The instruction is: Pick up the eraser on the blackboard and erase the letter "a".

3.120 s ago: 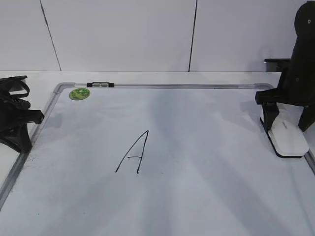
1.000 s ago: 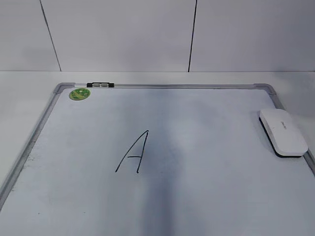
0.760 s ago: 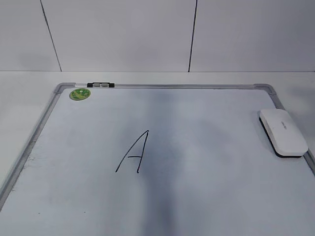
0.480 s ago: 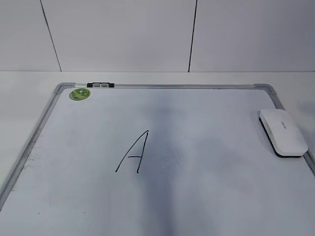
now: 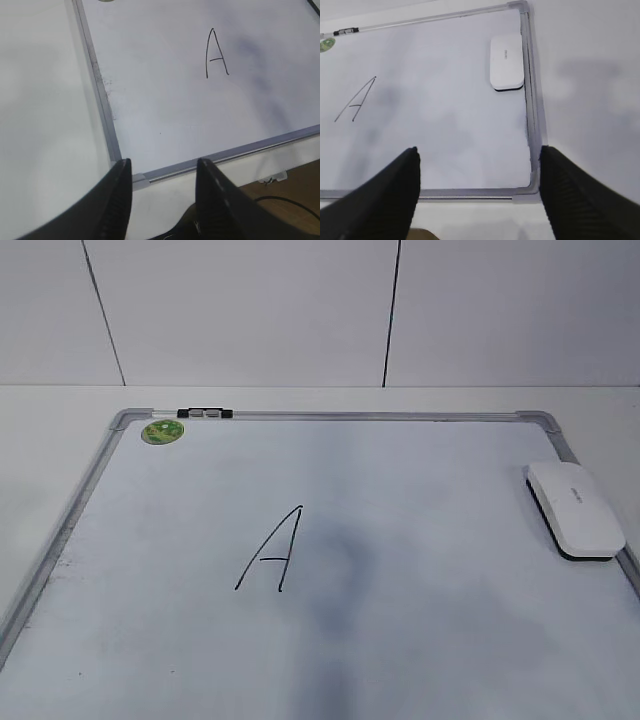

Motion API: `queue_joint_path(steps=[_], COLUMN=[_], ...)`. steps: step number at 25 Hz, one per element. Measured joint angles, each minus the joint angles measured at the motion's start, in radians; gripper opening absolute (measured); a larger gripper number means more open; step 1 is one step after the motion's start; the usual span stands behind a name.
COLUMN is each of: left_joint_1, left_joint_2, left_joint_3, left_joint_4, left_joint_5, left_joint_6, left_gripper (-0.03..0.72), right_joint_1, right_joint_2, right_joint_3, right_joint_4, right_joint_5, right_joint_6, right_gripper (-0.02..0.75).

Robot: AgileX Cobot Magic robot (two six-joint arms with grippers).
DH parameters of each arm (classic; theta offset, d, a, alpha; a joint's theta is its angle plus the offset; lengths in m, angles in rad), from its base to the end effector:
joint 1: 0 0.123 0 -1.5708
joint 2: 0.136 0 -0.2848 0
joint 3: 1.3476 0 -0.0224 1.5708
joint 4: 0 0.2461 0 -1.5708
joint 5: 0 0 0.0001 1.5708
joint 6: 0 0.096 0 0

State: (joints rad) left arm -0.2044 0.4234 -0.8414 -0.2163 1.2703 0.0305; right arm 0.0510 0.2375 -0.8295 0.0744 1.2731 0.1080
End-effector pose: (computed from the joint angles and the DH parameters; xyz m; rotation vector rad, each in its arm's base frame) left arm 0.0266 -0.0256 0.3482 0.3018 2.3172 -0.3598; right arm -0.0087 0.0064 0.3453 0.0445 2.1674 0.1809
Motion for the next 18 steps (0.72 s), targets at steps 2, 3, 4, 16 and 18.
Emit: queue_joint_path(steps=[2,3,4,16,18], left_joint_1=[0.000,0.000,0.000,0.000,0.000], left_joint_2=[-0.062,-0.092,-0.117,-0.275,-0.277], left_joint_3=[0.055,0.080,0.100,0.315,0.322], left_joint_4=[0.000,0.000,0.000,0.008,0.013], left_joint_5=[0.002,0.002,0.002,-0.121,-0.152], left_joint_6=[0.000,0.000,0.000,0.037,0.045], left_gripper=[0.321,0.320,0.320,0.320,0.320], right_joint_1=[0.000,0.000,0.000,0.000,0.000], right_joint_2=[-0.037,-0.056,-0.071,-0.213,-0.220], right_joint_3=[0.047,0.074,0.100,0.283,0.283], right_joint_4=[-0.002,-0.003,-0.003,-0.008,-0.014], right_joint_5=[0.002,0.002,0.002,0.004,0.004], right_joint_6=[-0.020,-0.027,-0.030,-0.091,-0.108], right_gripper=[0.594,0.593,0.593,0.593,0.593])
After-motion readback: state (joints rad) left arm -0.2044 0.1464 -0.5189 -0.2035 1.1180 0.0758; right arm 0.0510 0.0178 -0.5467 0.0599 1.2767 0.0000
